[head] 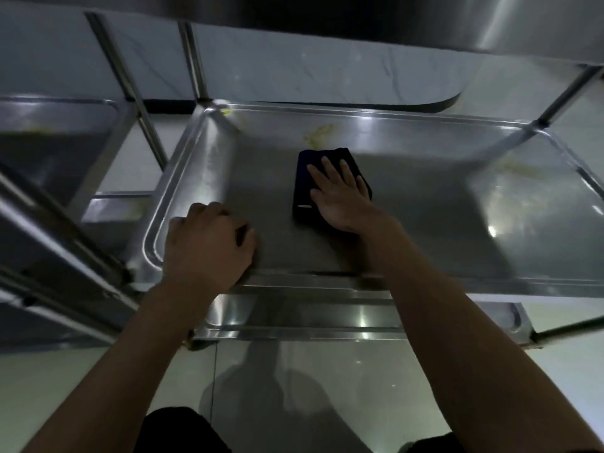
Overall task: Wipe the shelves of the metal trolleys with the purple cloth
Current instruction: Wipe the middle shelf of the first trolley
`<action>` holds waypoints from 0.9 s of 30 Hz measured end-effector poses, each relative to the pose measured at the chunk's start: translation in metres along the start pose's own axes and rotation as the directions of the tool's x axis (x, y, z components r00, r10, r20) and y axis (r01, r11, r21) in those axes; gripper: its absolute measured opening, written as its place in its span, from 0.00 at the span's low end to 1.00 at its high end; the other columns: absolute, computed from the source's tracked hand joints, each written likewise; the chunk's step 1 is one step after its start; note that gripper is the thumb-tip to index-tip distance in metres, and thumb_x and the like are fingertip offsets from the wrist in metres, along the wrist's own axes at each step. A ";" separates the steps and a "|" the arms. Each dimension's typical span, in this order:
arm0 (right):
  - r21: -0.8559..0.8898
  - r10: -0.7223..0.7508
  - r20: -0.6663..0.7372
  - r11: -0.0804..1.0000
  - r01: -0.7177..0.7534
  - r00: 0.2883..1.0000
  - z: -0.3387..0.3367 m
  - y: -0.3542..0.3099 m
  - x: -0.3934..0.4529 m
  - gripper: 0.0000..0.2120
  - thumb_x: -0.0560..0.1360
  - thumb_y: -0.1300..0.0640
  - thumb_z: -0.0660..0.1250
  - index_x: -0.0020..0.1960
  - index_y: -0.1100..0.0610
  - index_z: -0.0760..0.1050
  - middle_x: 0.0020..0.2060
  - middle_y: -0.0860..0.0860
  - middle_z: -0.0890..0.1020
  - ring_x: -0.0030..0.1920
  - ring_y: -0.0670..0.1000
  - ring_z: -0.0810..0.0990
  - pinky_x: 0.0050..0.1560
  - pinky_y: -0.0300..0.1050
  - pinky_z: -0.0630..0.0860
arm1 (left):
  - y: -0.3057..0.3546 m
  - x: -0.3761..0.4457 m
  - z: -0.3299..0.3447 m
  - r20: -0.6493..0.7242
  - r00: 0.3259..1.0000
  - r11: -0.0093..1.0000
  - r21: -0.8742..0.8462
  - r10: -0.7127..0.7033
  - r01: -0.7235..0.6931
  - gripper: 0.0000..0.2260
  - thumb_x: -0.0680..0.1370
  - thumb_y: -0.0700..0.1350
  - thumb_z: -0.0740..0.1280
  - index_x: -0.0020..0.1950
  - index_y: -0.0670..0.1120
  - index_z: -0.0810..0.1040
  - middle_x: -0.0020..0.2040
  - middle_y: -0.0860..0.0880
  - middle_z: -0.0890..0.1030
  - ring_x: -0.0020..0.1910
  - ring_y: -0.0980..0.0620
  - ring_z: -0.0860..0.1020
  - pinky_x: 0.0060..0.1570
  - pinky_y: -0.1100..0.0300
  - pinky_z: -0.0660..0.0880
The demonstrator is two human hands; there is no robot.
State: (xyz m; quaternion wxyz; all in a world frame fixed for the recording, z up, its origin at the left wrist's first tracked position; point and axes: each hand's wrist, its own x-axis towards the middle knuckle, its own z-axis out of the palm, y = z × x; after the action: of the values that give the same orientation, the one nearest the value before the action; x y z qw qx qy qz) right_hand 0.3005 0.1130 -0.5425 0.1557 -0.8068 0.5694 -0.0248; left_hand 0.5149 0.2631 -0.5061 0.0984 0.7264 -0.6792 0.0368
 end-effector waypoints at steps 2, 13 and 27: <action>0.001 -0.038 0.022 0.999 0.038 0.999 0.006 -0.031 0.009 0.27 0.83 0.42 0.45 0.81 0.41 0.43 0.81 0.45 0.39 0.80 0.54 0.34 0.77 0.57 0.36 | -0.012 -0.007 -0.004 0.036 0.999 1.000 -0.004 0.011 -0.011 0.16 0.80 0.58 0.57 0.54 0.55 0.83 0.57 0.53 0.80 0.57 0.46 0.76 0.54 0.50 0.74; 0.009 -0.259 0.075 0.966 0.259 0.963 0.028 -0.129 0.031 0.28 0.84 0.44 0.44 0.82 0.42 0.42 0.81 0.44 0.38 0.80 0.52 0.33 0.77 0.53 0.34 | -0.032 -0.032 0.003 0.039 0.999 0.998 -0.055 0.018 -0.016 0.22 0.78 0.63 0.61 0.67 0.54 0.78 0.65 0.52 0.75 0.60 0.50 0.77 0.54 0.55 0.74; -0.017 -0.169 0.049 0.985 0.170 0.984 0.005 -0.037 -0.096 0.27 0.85 0.46 0.47 0.82 0.44 0.43 0.81 0.45 0.39 0.80 0.51 0.36 0.77 0.52 0.37 | -0.022 -0.035 0.008 0.006 0.998 0.994 -0.088 0.062 -0.061 0.22 0.78 0.61 0.63 0.63 0.47 0.79 0.63 0.46 0.75 0.58 0.44 0.77 0.52 0.50 0.75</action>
State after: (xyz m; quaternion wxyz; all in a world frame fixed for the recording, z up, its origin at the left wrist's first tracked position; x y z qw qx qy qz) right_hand 0.3013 0.2145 -0.5237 0.1581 -0.8541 0.4953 -0.0130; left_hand 0.5334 0.2972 -0.5225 0.1260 0.7004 -0.7025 0.0067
